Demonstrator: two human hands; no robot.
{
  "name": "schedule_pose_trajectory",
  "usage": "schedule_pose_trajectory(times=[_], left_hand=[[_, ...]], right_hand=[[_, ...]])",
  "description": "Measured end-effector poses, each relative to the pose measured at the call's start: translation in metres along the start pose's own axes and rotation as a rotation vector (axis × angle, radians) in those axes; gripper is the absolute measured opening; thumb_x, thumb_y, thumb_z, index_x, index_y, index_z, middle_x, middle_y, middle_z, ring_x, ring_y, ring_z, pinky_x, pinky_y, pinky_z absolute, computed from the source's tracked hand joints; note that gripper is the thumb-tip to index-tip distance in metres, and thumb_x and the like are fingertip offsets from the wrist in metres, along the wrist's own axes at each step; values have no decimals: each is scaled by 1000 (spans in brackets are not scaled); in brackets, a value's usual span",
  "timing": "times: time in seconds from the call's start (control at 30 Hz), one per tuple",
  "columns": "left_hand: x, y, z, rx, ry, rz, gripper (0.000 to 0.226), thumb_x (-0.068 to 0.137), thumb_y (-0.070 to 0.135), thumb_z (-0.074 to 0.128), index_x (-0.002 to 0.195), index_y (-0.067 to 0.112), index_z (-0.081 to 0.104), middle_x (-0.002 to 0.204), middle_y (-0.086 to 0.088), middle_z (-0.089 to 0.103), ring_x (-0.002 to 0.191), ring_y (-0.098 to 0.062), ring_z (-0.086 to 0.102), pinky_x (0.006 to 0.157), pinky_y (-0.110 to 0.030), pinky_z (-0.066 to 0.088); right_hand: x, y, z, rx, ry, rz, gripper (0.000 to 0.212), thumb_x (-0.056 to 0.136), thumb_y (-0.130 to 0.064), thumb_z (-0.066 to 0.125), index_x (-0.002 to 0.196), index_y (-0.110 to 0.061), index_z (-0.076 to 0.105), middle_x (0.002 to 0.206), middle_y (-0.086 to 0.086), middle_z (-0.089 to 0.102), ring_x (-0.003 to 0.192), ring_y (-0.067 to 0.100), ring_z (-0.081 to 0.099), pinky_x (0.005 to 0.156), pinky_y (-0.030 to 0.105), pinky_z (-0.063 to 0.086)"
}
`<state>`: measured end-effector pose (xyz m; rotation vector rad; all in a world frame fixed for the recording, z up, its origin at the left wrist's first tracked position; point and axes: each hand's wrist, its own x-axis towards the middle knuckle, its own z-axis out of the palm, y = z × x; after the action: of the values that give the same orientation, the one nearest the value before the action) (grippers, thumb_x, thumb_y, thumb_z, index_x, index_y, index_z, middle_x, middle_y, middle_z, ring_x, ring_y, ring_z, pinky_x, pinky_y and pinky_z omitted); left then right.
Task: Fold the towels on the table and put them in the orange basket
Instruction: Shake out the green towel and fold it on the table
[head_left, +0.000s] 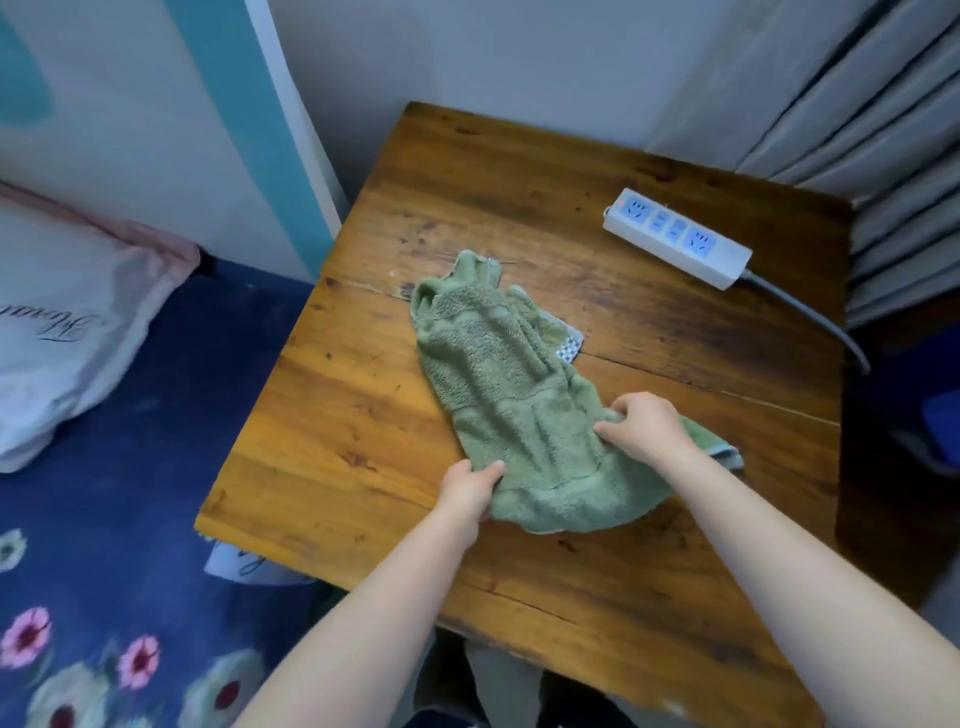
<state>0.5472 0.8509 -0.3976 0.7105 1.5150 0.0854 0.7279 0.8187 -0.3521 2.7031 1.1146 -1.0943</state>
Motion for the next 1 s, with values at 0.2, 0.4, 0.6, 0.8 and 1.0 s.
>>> schedule_pose_trajectory(times=[0.2, 0.4, 0.6, 0.8, 1.0], left_hand=[[-9, 26, -28, -24, 35, 249, 32, 93, 14, 49, 124, 6, 44, 129, -14, 54, 116, -28, 52, 101, -37, 42], [-41, 81, -72, 294, 126, 511, 33, 93, 38, 45, 107, 8, 42, 101, -8, 49, 81, -19, 45, 68, -30, 35], [-81, 140, -106, 308, 267, 639, 21, 94, 15, 37, 110, 7, 48, 99, -6, 43, 82, -18, 40, 69, -26, 30], [-123, 168, -108, 1003, 250, 1031, 26, 92, 18, 48, 115, 7, 55, 109, -13, 61, 100, -29, 56, 79, -33, 43], [-138, 187, -109, 1806, 352, 977, 13, 91, 16, 43, 91, 16, 56, 98, -5, 61, 91, -27, 59, 65, -31, 44]], right_hand=[[-27, -4, -7, 179, 394, -7, 15, 88, -18, 55, 90, -7, 65, 96, 12, 68, 89, 29, 56, 65, 27, 32], [-57, -34, -33, 407, 588, -51, 15, 89, -6, 49, 97, -2, 62, 100, 17, 65, 83, 24, 51, 70, 25, 35], [-87, -40, -78, 406, 673, -55, 21, 91, -3, 41, 107, 1, 53, 115, 21, 57, 105, 34, 51, 80, 31, 37], [-117, -41, -104, -78, 630, -125, 22, 86, -5, 48, 100, -2, 64, 107, 17, 62, 99, 34, 58, 80, 36, 49], [-130, -50, -115, -433, 500, -50, 21, 83, -3, 49, 96, -6, 65, 103, 11, 65, 100, 29, 59, 65, 30, 42]])
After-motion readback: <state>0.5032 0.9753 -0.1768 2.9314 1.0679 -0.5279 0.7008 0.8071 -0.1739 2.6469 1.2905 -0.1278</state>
